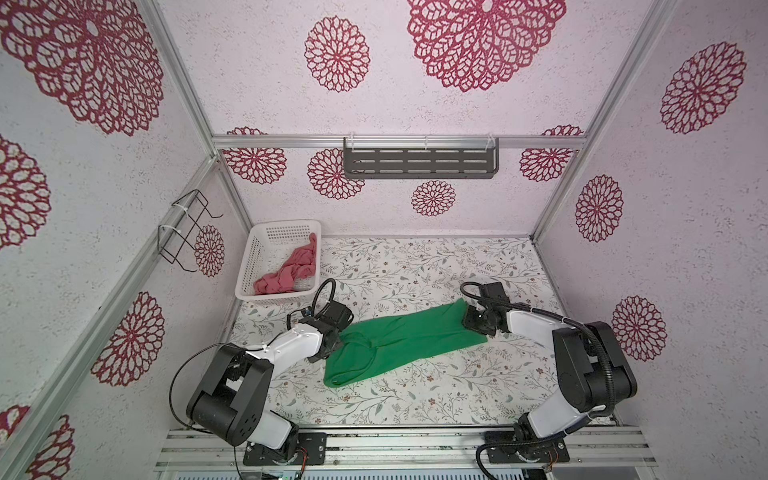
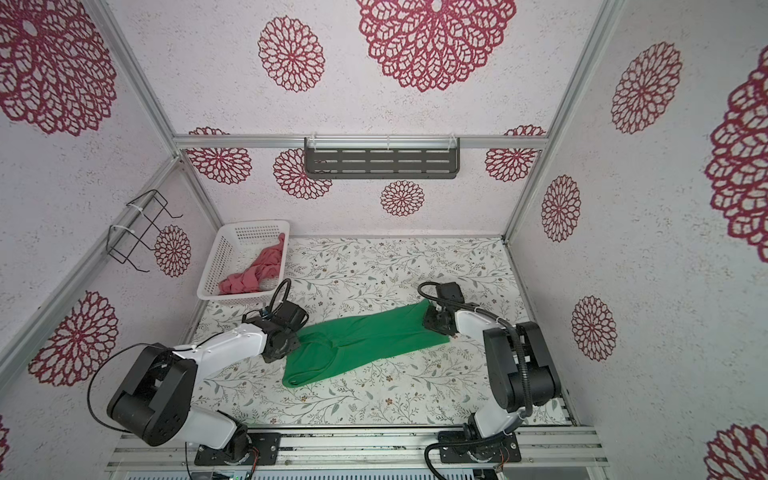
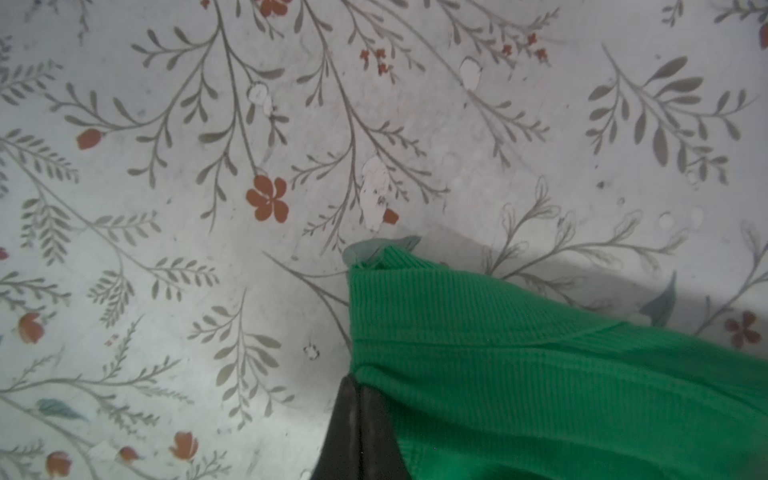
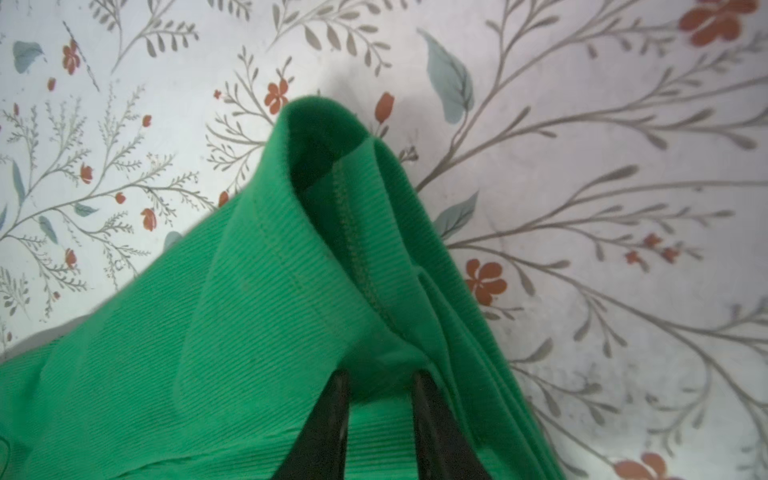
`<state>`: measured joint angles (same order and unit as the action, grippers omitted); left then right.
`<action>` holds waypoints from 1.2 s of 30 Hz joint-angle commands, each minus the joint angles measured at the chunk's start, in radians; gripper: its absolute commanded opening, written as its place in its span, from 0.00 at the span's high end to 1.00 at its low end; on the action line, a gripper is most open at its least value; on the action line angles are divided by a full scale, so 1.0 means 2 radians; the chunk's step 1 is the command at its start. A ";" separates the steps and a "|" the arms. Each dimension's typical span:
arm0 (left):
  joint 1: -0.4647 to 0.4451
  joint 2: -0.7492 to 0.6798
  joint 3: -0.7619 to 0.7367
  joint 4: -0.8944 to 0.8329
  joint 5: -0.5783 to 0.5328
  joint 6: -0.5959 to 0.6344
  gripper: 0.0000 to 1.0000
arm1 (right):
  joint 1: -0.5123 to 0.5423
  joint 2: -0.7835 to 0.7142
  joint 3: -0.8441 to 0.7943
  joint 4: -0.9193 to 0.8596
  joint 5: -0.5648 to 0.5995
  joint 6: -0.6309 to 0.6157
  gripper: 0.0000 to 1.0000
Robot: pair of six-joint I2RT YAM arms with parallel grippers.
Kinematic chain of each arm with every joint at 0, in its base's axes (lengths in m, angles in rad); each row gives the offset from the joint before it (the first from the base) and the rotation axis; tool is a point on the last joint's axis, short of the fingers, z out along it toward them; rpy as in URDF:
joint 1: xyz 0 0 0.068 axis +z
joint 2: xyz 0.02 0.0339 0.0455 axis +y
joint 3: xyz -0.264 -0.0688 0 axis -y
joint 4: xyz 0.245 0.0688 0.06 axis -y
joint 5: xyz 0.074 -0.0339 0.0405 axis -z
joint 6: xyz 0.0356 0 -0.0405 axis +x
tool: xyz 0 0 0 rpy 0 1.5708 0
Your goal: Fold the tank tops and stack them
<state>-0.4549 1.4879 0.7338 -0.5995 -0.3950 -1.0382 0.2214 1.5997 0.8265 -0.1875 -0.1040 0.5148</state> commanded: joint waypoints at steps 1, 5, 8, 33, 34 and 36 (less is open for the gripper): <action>-0.003 -0.010 0.001 -0.012 -0.022 -0.019 0.87 | -0.016 -0.042 0.020 -0.040 0.012 -0.017 0.66; -0.009 -0.021 0.035 -0.058 -0.040 0.002 0.56 | -0.028 -0.063 0.056 -0.119 0.002 -0.058 0.60; -0.014 -0.040 0.070 -0.107 -0.049 0.018 0.49 | -0.032 -0.064 0.077 -0.166 0.004 -0.082 0.61; -0.124 0.071 0.155 -0.016 0.173 -0.002 0.58 | -0.027 0.079 0.140 -0.096 -0.068 -0.121 0.66; -0.124 0.076 0.155 -0.012 0.175 -0.003 0.58 | -0.027 0.082 0.141 -0.095 -0.069 -0.121 0.67; -0.125 0.083 0.155 -0.006 0.178 -0.004 0.59 | -0.028 0.083 0.141 -0.096 -0.070 -0.118 0.72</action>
<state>-0.6971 1.6363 1.0279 -0.6502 -0.0608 -1.0443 0.1623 1.7687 1.0809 -0.3882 -0.2245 0.2813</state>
